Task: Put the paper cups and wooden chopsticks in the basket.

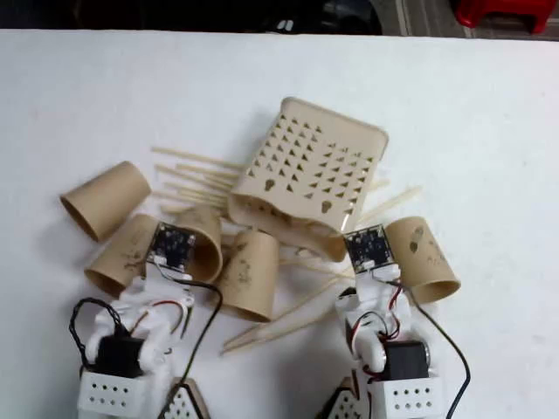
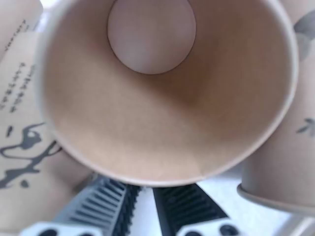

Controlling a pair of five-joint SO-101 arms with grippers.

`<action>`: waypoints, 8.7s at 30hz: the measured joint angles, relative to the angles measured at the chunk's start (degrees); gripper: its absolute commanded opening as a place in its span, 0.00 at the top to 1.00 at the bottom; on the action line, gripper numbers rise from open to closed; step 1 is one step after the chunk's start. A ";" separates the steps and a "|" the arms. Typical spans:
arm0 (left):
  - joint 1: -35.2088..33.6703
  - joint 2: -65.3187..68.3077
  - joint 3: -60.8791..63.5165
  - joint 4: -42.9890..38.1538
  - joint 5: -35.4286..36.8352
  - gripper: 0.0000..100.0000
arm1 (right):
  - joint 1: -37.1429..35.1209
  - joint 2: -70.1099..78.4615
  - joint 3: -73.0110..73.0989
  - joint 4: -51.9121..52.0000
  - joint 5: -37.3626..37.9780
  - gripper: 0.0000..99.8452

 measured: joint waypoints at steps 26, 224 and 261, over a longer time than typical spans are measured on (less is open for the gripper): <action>0.09 -0.44 -13.45 0.00 0.00 0.97 | -1.32 0.44 -30.24 0.00 21.89 0.75; -14.15 -0.53 -15.03 -0.35 0.00 0.97 | -6.86 94.51 -141.19 25.23 10.02 0.98; -14.15 -0.53 -15.03 -0.88 0.00 0.97 | 10.55 90.81 -119.65 25.49 23.12 0.75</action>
